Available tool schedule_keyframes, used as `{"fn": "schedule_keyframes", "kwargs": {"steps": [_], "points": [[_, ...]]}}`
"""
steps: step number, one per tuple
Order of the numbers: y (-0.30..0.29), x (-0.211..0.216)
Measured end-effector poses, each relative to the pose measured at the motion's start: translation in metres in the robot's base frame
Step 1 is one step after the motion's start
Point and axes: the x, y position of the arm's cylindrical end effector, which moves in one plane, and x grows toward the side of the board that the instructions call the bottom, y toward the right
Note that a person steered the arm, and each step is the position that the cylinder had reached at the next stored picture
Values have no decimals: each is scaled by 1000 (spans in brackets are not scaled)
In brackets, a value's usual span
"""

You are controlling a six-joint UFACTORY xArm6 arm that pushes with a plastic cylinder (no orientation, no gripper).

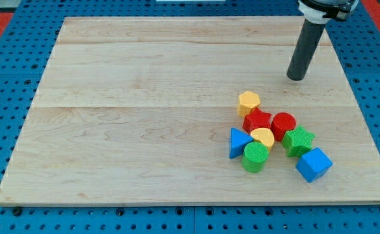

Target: Slightly push the blue cube towards left

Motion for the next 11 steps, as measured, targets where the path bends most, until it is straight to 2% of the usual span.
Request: {"fn": "schedule_keyframes", "kwargs": {"steps": [3,4,5,6,7,8,10,11], "points": [[-2,-6],[6,26],[0,94],[-8,132],[28,151],[51,198],[11,198],[15,205]]}}
